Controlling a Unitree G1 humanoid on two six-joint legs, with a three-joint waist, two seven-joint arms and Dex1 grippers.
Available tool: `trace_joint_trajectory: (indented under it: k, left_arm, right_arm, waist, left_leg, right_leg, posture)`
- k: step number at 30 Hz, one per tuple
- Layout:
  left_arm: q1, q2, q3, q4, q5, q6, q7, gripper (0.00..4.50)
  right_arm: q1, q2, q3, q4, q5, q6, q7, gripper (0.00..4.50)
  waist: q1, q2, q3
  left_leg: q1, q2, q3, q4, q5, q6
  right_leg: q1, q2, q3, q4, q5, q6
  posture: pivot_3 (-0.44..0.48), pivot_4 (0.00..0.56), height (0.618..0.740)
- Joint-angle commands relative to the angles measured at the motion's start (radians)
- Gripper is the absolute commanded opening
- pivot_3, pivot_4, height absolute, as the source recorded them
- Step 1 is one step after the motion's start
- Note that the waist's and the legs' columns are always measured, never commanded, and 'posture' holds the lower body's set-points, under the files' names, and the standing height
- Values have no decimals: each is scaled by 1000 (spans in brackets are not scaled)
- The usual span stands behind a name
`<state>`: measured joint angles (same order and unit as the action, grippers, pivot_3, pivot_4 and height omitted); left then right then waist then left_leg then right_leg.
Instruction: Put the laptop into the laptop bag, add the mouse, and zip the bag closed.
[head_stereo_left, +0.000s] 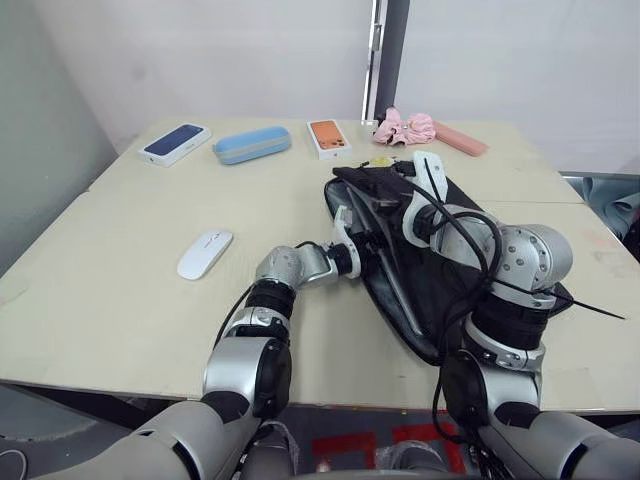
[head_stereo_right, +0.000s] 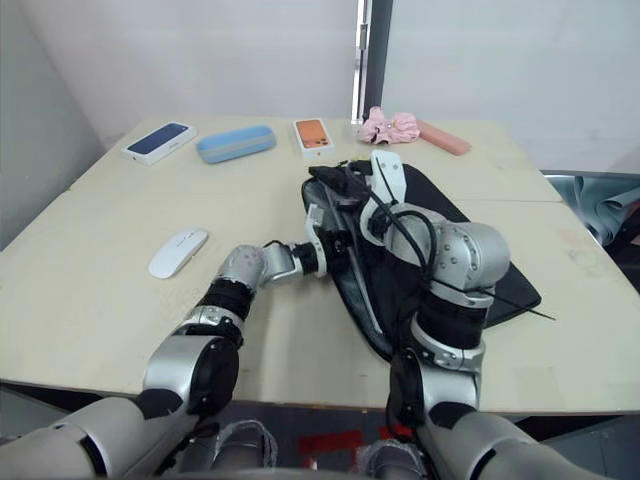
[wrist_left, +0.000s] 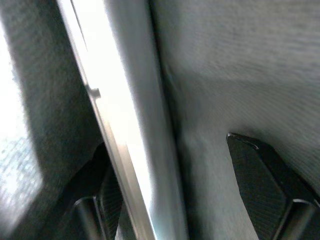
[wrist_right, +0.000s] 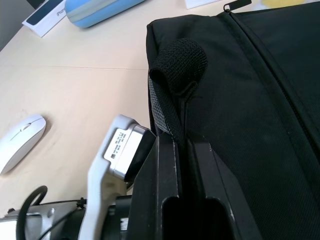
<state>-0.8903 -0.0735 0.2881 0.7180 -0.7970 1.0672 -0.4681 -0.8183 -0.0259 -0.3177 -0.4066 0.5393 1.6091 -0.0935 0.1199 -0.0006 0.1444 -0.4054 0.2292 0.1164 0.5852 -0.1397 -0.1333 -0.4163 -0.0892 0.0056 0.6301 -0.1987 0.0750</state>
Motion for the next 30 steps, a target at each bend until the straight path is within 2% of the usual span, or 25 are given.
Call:
trace_joint_trajectory:
  k: [1,4,7,11,17,26,30]
  left_arm:
    - [12,71,47,-270,-121,164,13,3345]
    - [28,109,128,-335,-190,251,71,3345]
    - [67,174,157,-400,-215,331,98,3345]
    - [97,217,187,-445,-240,379,138,3345]
    - [102,206,250,-466,-292,406,210,3345]
    - [123,105,133,-481,-209,335,261,3345]
    - [133,111,-3,-492,-118,288,234,3345]
  right_arm:
    - [-9,-52,-20,3,15,5,5,0]
    - [-13,-93,-14,24,11,5,16,0]
    - [-19,-127,-6,48,5,5,36,0]
    - [-23,-148,-1,68,-3,5,52,0]
    - [-28,-163,3,92,-26,5,72,0]
    - [-27,-144,11,79,-52,5,87,0]
    - [-19,-132,14,66,-61,5,88,0]
  waist:
    - [-3,0,0]
    - [-3,0,0]
    - [-8,0,0]
    - [-13,0,0]
    - [-13,0,0]
    - [-2,0,0]
    - [0,0,0]
  left_leg:
    - [0,0,0,0,0,0]
    - [0,0,0,0,0,0]
    - [0,0,0,0,0,0]
    - [1,0,0,0,0,0]
    - [0,0,-1,1,0,0]
    - [0,0,-1,1,0,0]
    - [0,0,-1,2,1,0]
  right_leg:
    - [0,0,0,0,0,0]
    - [0,0,-1,0,0,0]
    - [1,0,-1,0,0,0]
    - [1,0,-1,1,0,0]
    - [1,0,-1,1,0,0]
    - [2,0,-1,0,0,1]
    - [2,0,-1,0,1,1]
  posture:
    - [0,150,740]
    - [0,150,740]
    - [0,150,740]
    - [0,150,740]
    - [0,150,740]
    - [0,150,740]
    - [0,150,740]
